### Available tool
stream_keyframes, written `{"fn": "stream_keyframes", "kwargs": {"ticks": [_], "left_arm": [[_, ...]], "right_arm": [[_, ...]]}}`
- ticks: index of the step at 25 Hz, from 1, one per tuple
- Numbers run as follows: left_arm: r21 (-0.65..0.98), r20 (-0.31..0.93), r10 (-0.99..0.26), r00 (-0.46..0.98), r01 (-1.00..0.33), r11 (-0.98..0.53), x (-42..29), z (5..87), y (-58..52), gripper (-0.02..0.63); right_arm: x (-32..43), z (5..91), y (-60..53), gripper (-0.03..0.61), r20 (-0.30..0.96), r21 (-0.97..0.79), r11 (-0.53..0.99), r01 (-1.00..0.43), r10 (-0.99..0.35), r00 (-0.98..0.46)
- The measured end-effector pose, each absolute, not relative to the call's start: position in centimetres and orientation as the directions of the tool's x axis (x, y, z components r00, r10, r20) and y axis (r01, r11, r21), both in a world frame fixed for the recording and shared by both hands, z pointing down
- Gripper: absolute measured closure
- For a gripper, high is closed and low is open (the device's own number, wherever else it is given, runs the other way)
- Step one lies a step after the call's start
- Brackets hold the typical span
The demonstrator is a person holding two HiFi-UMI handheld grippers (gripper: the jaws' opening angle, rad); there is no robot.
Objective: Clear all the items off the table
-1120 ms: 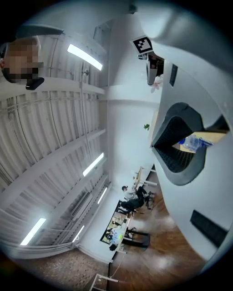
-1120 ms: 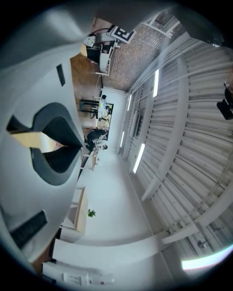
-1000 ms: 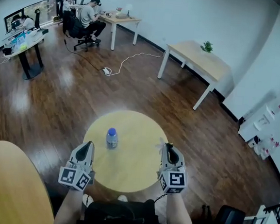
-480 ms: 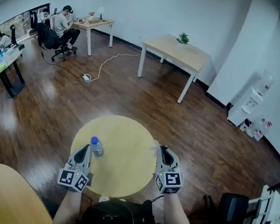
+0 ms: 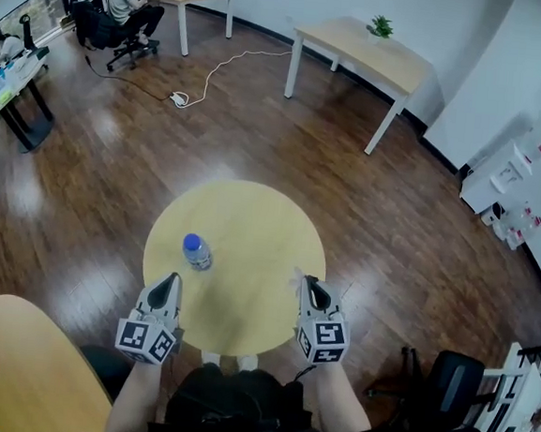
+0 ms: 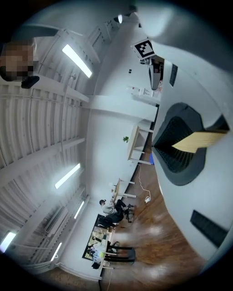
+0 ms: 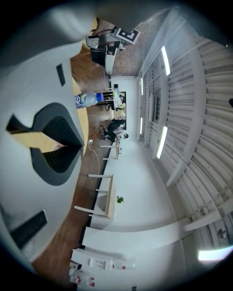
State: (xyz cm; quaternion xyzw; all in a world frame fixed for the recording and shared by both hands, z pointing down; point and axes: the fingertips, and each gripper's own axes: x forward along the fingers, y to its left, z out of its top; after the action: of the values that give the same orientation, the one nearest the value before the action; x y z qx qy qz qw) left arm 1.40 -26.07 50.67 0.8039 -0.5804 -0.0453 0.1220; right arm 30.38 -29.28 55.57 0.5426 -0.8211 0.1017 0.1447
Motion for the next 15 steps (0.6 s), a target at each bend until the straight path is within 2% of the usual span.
{"fn": "stream_keyframes", "kwargs": {"ticks": [6,15], "left_arm": [[0.275,0.182,-0.941,0.287,-0.933,-0.231,-0.2,55.7,-25.3,0.614],[0.31,0.282,-0.916,0.286,-0.93,-0.195,-0.7,61.6,-24.7,0.614]], "right_arm": [[28.6,62.8,-28.8,0.577,0.482,-0.023,0.447,-0.894,-0.779,-0.402],[27.7,68.7,-29.6,0.577,0.537,-0.057,0.436,-0.898,-0.745,-0.396]]}}
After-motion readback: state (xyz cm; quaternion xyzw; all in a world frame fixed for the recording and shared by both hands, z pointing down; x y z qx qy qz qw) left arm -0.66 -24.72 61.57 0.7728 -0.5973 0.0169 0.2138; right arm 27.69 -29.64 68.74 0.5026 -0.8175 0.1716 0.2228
